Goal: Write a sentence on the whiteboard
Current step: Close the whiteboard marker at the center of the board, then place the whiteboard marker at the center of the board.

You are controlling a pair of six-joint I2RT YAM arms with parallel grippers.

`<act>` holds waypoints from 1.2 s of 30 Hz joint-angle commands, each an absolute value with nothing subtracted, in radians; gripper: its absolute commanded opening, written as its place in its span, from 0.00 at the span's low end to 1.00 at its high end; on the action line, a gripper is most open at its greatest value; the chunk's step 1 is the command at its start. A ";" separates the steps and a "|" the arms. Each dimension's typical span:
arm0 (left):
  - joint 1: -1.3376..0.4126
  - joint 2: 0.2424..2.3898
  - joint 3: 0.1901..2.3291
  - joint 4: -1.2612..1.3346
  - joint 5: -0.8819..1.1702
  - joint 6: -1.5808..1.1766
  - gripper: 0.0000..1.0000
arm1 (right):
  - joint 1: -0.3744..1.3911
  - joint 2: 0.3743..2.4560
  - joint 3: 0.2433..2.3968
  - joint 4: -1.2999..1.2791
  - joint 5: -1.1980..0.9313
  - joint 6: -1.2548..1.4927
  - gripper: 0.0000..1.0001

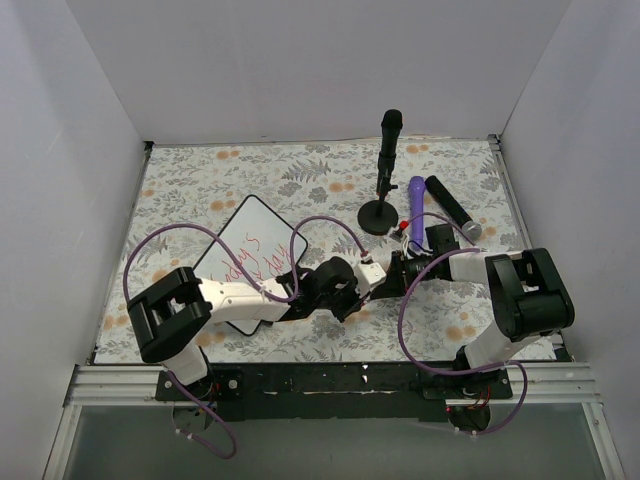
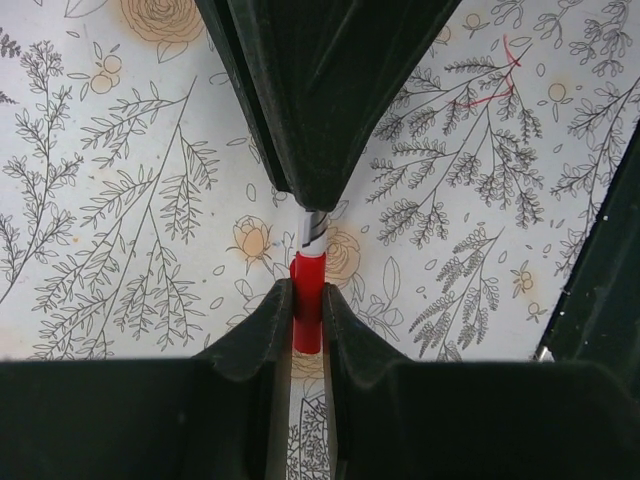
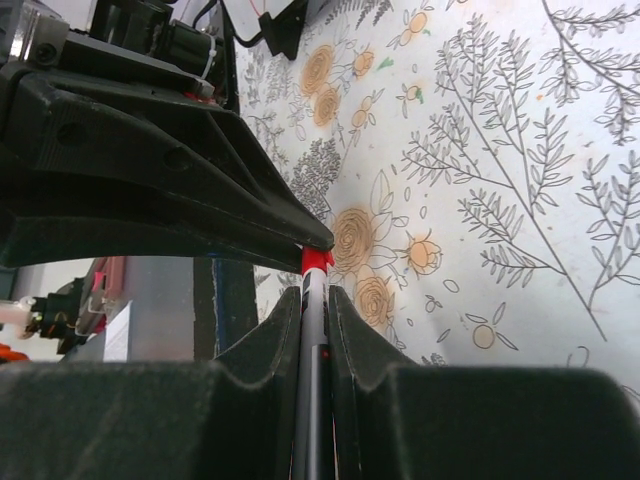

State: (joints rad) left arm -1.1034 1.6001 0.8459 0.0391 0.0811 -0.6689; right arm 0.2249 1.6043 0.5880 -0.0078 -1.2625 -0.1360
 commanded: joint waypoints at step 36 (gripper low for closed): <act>-1.071 0.902 0.946 -0.349 -0.240 -0.957 0.98 | 0.042 1.309 0.977 -0.653 -0.648 -0.666 0.92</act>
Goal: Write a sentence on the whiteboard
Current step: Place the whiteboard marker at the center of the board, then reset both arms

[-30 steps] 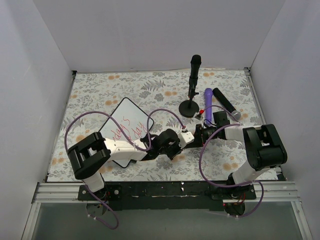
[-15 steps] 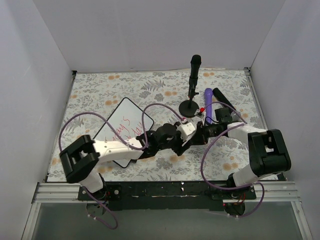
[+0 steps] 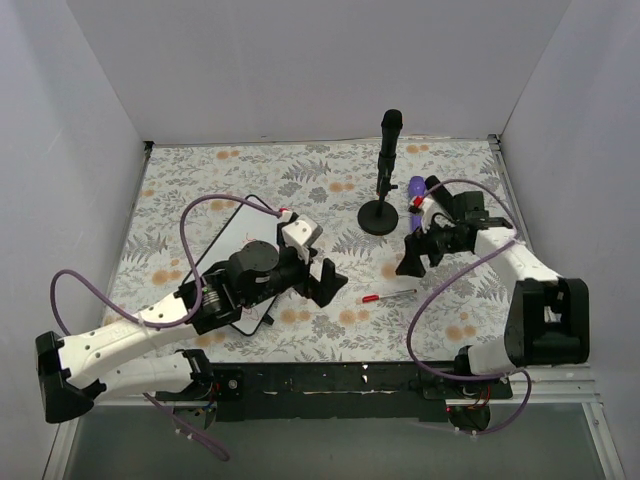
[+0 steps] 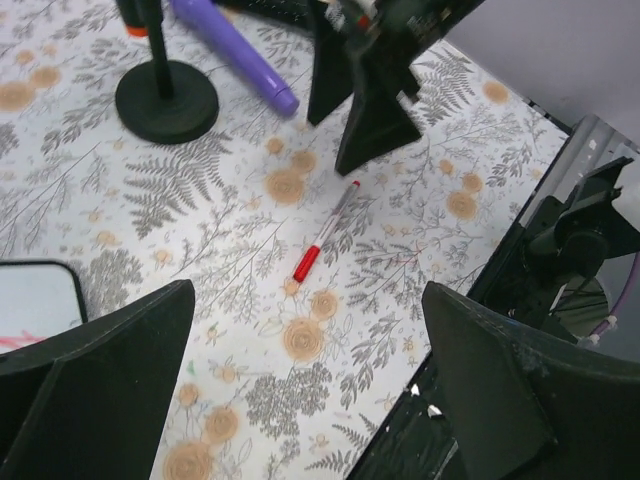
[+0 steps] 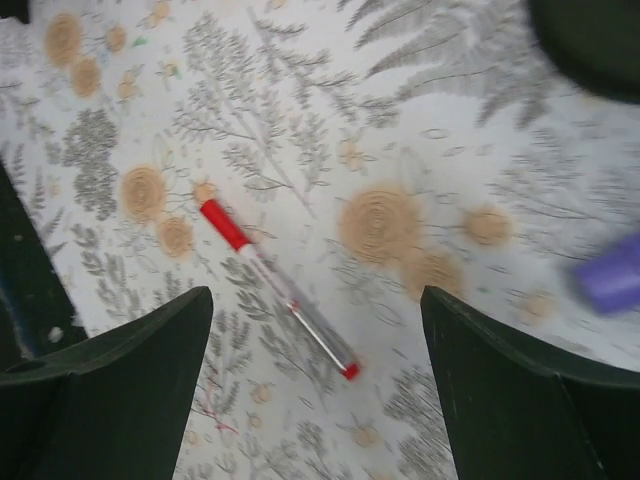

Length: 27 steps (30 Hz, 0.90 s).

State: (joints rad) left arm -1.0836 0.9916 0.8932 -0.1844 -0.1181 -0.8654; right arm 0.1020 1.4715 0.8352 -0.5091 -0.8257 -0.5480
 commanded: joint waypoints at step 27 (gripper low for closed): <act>-0.324 0.982 1.376 -0.549 0.244 -1.011 0.98 | -0.227 0.726 1.401 -0.700 -0.149 -0.225 0.98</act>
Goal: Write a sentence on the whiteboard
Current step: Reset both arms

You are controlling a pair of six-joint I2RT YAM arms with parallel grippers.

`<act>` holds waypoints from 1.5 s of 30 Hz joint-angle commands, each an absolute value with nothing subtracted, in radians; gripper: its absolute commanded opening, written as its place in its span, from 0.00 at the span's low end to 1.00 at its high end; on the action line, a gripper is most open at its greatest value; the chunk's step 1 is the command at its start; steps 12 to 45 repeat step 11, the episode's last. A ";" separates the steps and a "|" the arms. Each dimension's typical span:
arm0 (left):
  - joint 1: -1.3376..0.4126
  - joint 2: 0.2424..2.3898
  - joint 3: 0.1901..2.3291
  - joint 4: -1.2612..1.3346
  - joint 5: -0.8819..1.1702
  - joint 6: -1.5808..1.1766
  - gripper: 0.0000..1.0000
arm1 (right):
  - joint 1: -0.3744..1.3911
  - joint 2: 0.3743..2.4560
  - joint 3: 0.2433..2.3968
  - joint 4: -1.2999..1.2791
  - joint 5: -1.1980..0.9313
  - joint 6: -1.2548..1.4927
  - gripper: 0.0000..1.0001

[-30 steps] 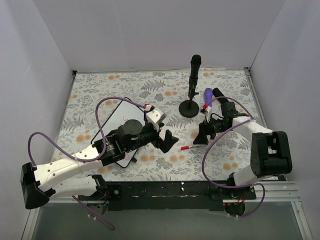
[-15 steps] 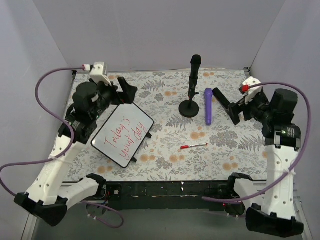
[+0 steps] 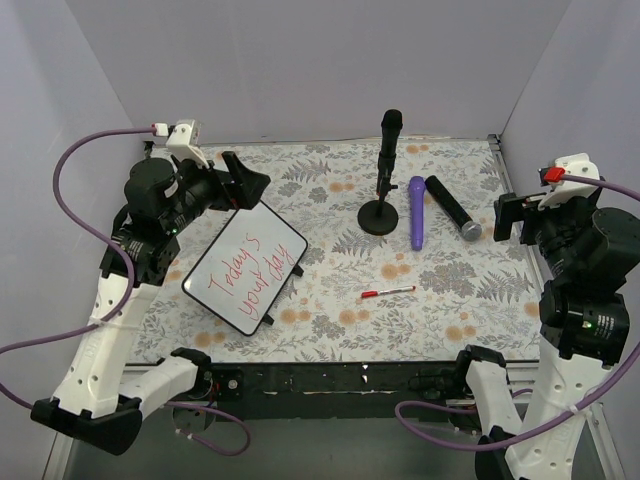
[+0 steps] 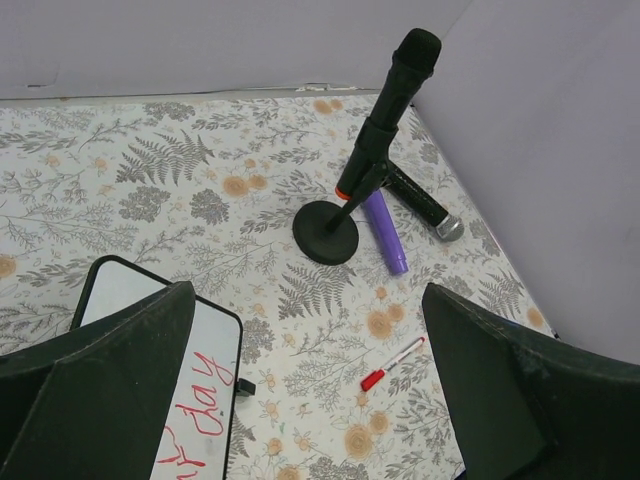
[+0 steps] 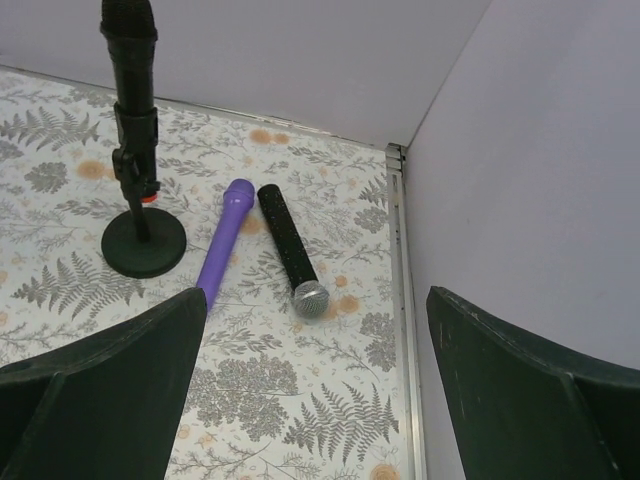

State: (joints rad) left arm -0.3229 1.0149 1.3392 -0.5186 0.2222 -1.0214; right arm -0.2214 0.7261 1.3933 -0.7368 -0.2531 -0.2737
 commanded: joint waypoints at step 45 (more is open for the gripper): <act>-0.324 0.966 1.401 -0.568 0.236 -1.000 0.98 | -0.225 0.732 1.364 -0.663 -0.141 -0.244 0.98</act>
